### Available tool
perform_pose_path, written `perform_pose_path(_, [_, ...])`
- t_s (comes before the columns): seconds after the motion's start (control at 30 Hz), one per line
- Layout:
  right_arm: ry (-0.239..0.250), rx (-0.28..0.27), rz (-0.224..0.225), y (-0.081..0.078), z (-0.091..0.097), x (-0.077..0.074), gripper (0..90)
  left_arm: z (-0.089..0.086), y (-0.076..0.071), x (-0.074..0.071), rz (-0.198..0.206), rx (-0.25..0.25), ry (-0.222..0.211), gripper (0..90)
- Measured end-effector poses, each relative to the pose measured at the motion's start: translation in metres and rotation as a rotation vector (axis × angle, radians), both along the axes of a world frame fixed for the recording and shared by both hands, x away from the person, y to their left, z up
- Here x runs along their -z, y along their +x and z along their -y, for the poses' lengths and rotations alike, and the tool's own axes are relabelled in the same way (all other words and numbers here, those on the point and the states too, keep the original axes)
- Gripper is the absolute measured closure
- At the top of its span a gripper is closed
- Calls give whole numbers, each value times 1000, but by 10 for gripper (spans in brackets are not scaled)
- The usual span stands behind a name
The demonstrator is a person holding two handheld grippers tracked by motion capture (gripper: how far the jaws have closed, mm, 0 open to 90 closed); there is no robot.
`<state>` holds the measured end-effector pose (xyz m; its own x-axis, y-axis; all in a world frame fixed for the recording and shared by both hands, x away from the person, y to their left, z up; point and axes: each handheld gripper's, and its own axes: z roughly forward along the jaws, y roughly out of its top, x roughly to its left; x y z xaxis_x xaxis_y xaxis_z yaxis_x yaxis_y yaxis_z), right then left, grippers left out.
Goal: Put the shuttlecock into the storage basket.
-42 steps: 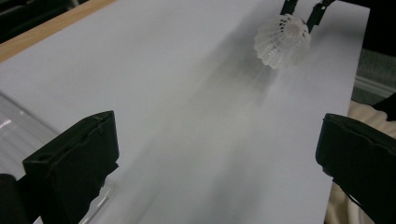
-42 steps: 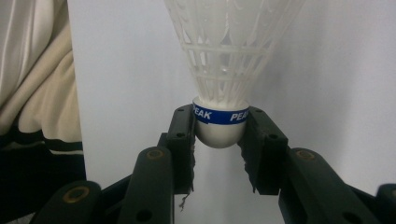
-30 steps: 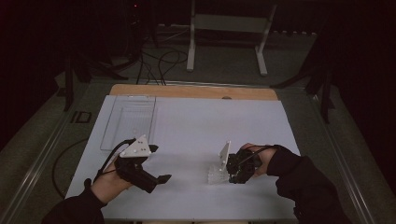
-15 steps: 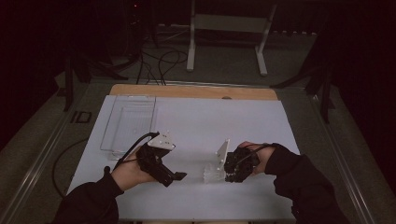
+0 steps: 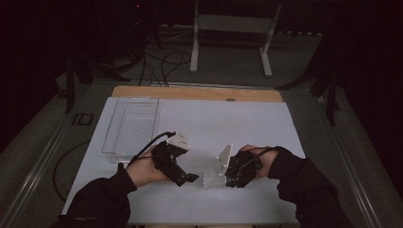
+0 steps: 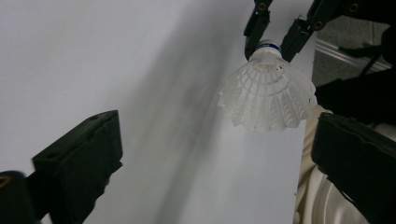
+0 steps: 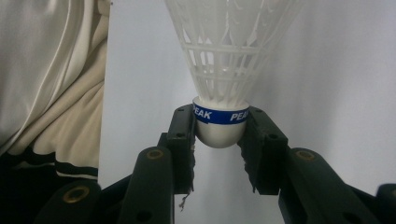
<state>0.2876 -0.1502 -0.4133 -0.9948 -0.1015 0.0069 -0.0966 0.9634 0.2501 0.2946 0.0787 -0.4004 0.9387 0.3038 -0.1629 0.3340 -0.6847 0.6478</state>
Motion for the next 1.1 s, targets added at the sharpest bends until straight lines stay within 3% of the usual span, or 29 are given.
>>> perform_pose_path(0.2, [36, -15, 1, -2, -2, -2, 664, 13, 5, 8, -53, 53, 68, 52])
perform_pose_path(0.37, [36, -29, -4, -3, -3, 2, 664, 23, 7, 14, -98, 71, 137, 154])
perform_pose_path(0.57, [33, -27, -8, -4, -2, 3, 664, 31, 10, 18, -123, 108, 189, 177])
perform_pose_path(0.77, [45, -33, -8, -5, -2, 4, 664, 42, 13, 19, -168, 118, 209, 198])
perform_pose_path(0.93, [63, -41, -12, -6, -1, 5, 664, 48, 14, 21, -177, 140, 218, 285])
perform_pose_path(1.1, [72, -42, -5, -5, -1, 4, 664, 51, 16, 20, -179, 194, 197, 430])
